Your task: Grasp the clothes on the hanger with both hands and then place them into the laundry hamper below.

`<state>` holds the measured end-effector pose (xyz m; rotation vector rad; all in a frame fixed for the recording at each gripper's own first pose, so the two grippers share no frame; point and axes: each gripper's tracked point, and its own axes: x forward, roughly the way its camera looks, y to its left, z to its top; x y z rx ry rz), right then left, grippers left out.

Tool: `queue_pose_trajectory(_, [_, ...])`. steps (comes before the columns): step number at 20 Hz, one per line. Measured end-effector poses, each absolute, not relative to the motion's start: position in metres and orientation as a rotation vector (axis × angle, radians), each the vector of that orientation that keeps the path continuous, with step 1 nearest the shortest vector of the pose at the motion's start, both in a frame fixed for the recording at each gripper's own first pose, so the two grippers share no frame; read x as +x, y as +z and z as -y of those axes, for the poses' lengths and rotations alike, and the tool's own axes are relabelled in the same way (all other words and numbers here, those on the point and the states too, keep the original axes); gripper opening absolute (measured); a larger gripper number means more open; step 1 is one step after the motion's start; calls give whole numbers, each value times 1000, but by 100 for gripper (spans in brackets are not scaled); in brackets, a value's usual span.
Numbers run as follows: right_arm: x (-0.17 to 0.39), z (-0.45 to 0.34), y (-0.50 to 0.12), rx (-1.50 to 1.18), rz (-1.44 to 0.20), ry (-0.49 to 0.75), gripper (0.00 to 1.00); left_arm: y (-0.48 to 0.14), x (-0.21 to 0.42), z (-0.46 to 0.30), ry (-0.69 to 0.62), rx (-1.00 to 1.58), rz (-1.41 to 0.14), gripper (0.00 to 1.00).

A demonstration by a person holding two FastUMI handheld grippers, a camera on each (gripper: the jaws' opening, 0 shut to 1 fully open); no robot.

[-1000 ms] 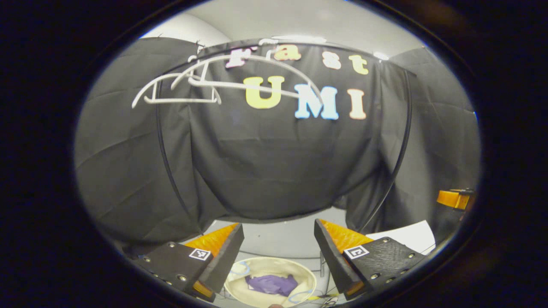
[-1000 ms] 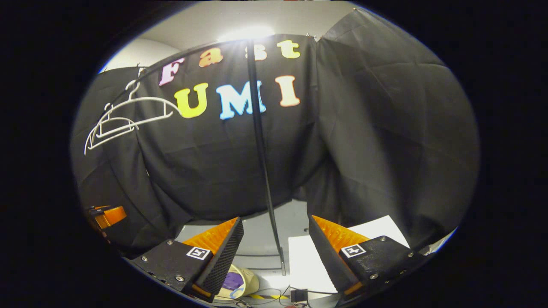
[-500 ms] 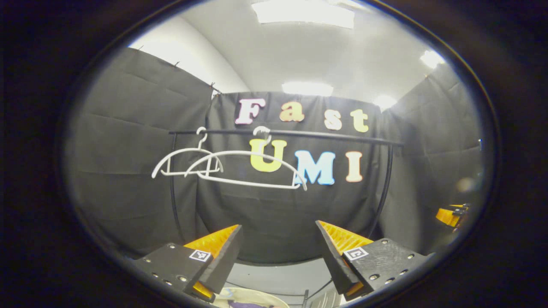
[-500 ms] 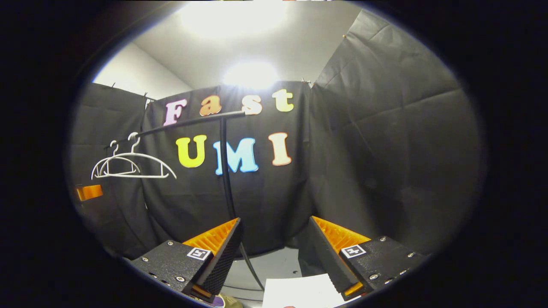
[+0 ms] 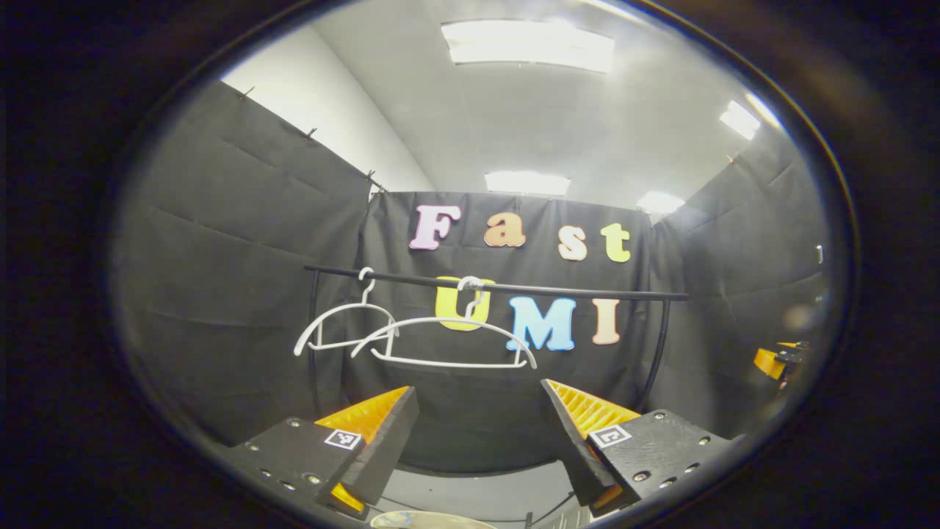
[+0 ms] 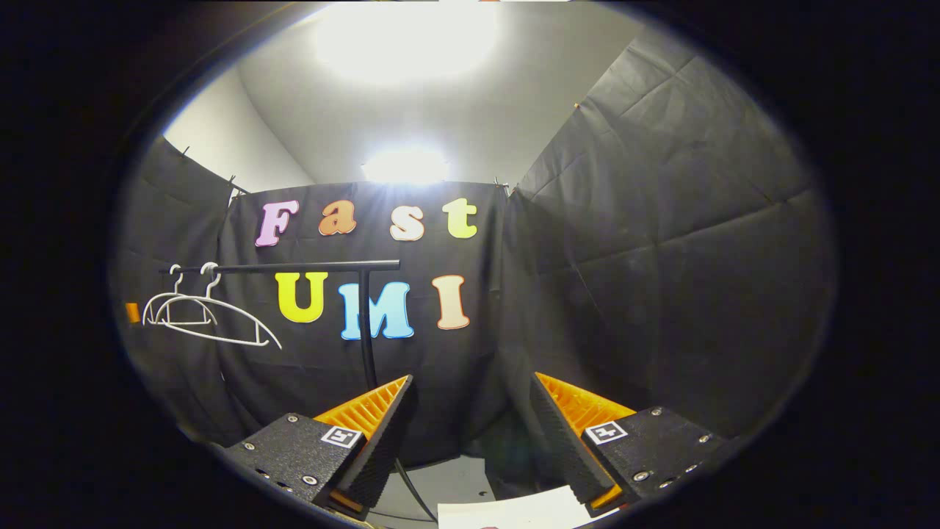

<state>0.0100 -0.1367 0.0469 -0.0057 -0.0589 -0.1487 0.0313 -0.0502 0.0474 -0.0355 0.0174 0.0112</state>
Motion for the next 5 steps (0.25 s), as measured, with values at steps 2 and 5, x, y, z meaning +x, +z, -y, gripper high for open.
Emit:
queue_pose_trajectory(2, [6, 129, 51, -8, 58, -150, 92, 50, 35, 33, 17, -17, 4, 100])
queue_pose_trajectory(5, [-5, 129, 58, -31, 68, -180, 91, 44, 35, 14, -5, -57, 24, 100])
